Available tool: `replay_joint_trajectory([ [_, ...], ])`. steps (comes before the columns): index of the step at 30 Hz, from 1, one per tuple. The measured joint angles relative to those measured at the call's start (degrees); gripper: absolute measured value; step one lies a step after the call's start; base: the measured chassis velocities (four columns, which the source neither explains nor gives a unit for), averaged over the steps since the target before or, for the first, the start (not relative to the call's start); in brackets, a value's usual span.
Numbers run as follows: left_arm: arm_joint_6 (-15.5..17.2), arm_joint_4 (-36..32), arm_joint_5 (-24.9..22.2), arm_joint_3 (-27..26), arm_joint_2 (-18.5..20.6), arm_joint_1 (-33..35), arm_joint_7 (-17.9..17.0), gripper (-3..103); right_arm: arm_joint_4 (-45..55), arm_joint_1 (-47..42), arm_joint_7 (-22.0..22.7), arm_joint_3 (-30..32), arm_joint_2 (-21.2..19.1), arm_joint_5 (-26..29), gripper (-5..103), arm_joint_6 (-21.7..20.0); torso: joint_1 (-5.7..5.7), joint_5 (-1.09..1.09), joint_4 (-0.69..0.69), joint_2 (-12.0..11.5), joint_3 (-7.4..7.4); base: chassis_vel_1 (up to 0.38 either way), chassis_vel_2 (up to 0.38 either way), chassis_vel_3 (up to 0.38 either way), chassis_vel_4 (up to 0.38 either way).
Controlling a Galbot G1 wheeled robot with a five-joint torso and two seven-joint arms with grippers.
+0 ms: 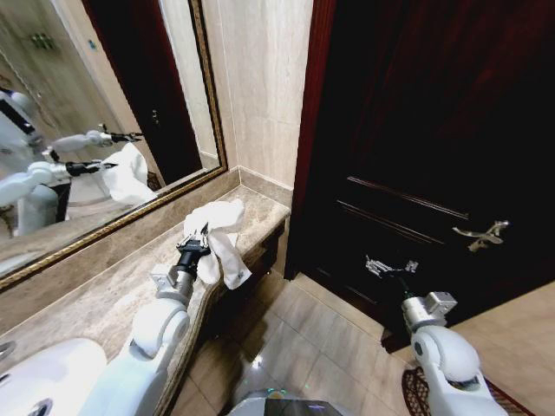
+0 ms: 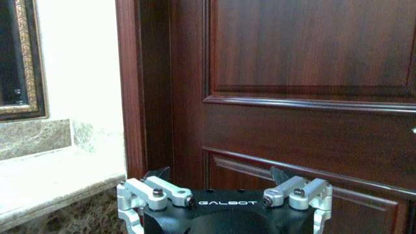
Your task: Discard the used towel into the hamper.
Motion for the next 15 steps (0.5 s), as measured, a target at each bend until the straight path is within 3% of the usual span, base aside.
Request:
replay_joint_trajectory([
  [15, -0.27, -1.19, 0.34, -0.03, -0.28, 0.81, 0.11, 4, 1.29, -1.14, -0.08, 0.33, 0.72, -0.2, 100, 0.3, -0.02, -0.01, -0.01, 0.0, 0.0, 0.085, -0.093, -0.073, 0.091],
])
